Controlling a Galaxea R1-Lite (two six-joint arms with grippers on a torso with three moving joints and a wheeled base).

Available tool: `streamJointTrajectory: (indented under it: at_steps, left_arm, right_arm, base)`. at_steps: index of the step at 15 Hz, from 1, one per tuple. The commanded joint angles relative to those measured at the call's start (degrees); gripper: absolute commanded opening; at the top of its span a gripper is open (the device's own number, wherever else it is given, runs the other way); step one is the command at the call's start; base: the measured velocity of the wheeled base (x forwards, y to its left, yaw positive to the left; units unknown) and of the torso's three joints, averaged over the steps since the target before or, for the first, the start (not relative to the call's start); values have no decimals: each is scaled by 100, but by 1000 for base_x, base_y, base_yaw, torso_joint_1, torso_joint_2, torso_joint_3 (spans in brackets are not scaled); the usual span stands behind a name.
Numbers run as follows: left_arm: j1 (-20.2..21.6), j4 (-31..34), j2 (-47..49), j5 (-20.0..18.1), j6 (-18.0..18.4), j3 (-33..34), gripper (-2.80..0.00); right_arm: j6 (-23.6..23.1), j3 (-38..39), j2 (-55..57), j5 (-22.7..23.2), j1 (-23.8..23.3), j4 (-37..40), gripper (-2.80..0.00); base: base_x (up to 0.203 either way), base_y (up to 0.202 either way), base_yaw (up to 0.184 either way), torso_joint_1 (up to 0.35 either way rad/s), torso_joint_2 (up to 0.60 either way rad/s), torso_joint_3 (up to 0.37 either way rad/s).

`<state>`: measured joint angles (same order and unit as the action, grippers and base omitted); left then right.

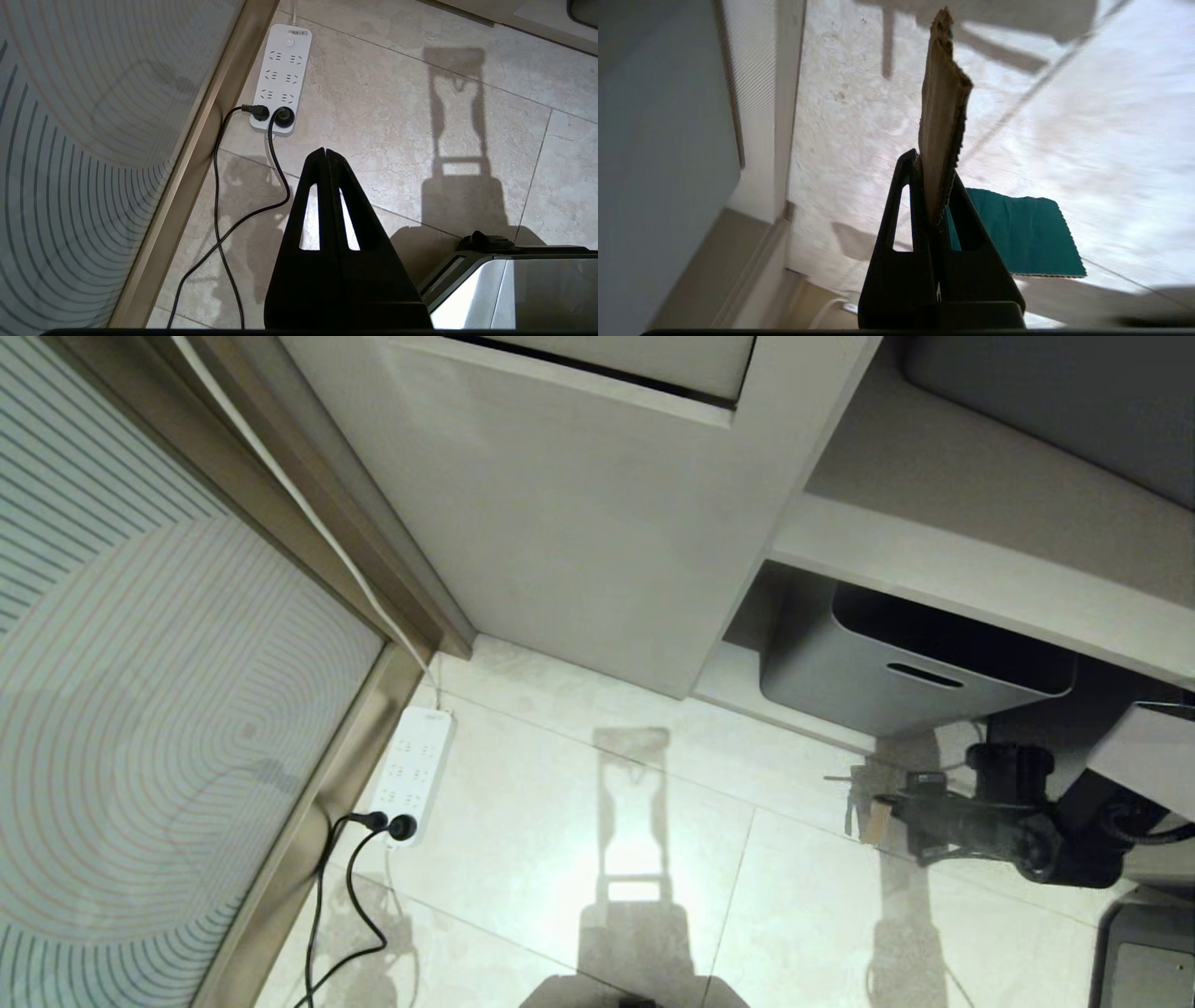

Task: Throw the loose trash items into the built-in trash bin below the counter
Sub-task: Hand it to the other hand

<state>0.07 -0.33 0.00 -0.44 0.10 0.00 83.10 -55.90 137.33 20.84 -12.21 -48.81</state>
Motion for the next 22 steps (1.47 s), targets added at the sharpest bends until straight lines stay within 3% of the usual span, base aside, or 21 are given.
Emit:
streamJointTrajectory:
  at_steps: [1, 5, 11, 15, 18, 20, 22]
  left_arm:
    - [1, -3, 9, 0, -1, 9, -280]
    - [1, -3, 9, 0, -1, 9, -280]
    - [1, -3, 9, 0, -1, 9, -280]
    - [1, -3, 9, 0, -1, 9, -280]
    - [1, -3, 9, 0, -1, 9, -280]
    - [1, -3, 9, 0, -1, 17, -280]
    - [1, -3, 9, 0, -1, 9, -280]
  right_arm:
    - [-326, 460, -869, 26, -196, 90, -280]
    - [-1690, 1819, -2419, 86, -491, 203, -280]
    - [-4776, 3963, -4964, 57, -559, 237, -280]
    - [-5737, 4219, -6222, -108, -547, 659, -280]
    - [-7055, 4301, -7189, -256, -502, 1862, -280]
    - [-7819, 4567, -7557, -456, -106, 2848, -280]
    - [-8010, 5036, -7717, -1020, 850, 2789, -280]
  base:
    - [0, 0, 0, 0, 0, 0]
    - [0, 0, 0, 0, 0, 0]
    - [0, 0, 0, 0, 0, 0]
    - [0, 0, 0, 0, 0, 0]
    - [0, 0, 0, 0, 0, 0]
    - [0, 0, 0, 0, 0, 0]
    - [0, 0, 0, 0, 0, 0]
